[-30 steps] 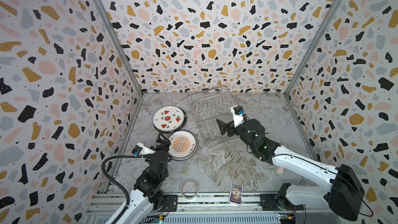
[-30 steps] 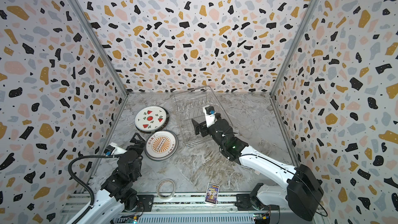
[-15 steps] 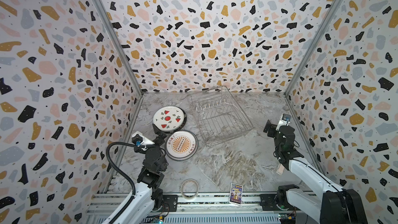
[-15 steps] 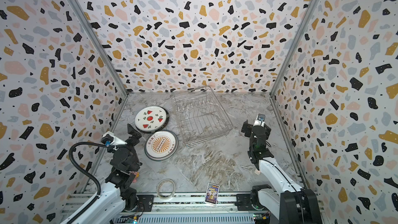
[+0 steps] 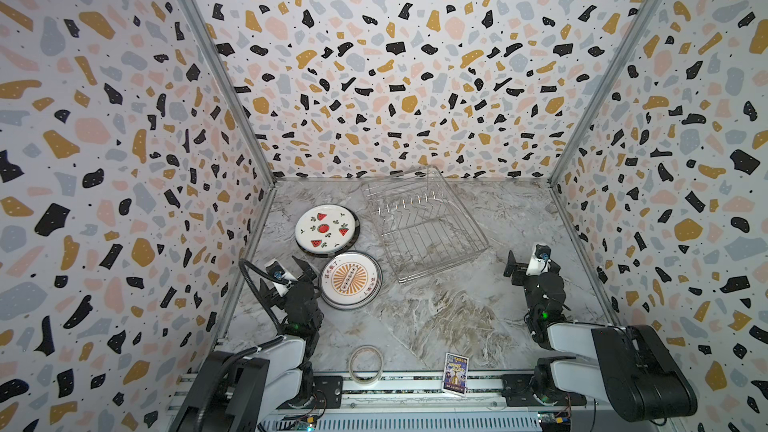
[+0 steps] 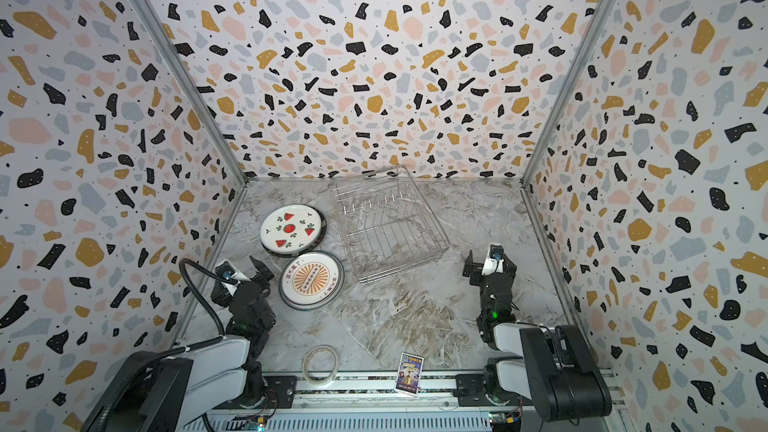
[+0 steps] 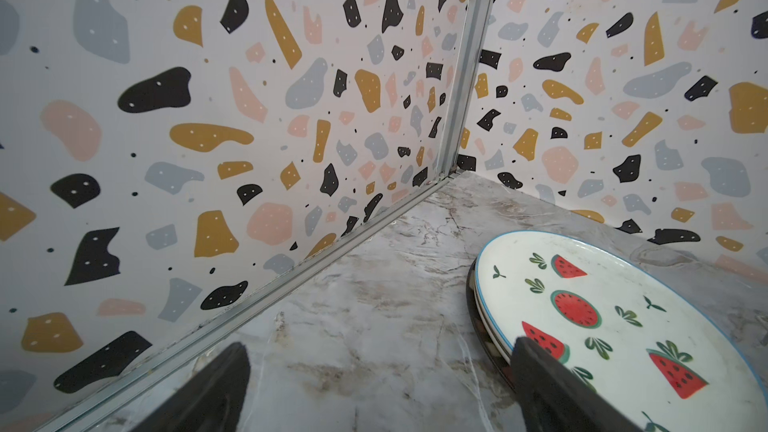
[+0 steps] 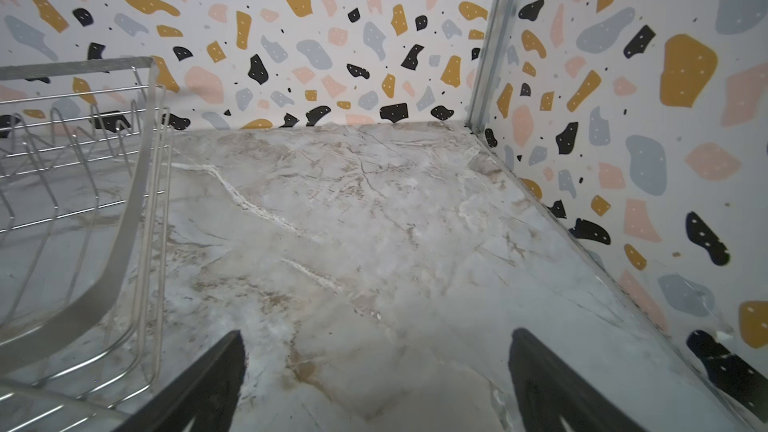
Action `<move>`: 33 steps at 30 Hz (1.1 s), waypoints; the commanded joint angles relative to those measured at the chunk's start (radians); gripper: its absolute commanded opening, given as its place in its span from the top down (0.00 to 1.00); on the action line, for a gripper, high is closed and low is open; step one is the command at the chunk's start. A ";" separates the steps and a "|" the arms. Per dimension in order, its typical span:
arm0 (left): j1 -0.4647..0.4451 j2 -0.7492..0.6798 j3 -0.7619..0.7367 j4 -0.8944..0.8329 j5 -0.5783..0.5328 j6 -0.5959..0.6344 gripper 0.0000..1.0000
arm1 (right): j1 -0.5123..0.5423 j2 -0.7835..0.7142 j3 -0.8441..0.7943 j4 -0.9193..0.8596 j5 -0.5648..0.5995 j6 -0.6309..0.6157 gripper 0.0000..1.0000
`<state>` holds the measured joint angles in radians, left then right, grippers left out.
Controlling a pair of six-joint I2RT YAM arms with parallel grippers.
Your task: Unload the plates from the dish rack
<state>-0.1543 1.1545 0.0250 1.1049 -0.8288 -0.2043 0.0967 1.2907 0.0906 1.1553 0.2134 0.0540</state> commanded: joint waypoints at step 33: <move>0.035 0.231 0.110 0.136 0.278 0.113 0.00 | -0.024 0.202 0.133 0.062 -0.152 -0.058 0.01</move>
<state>-0.1188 1.3968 0.1307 1.2091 -0.5541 -0.1108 0.0677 1.4879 0.1867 1.2343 0.0589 0.0082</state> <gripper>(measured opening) 0.995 0.988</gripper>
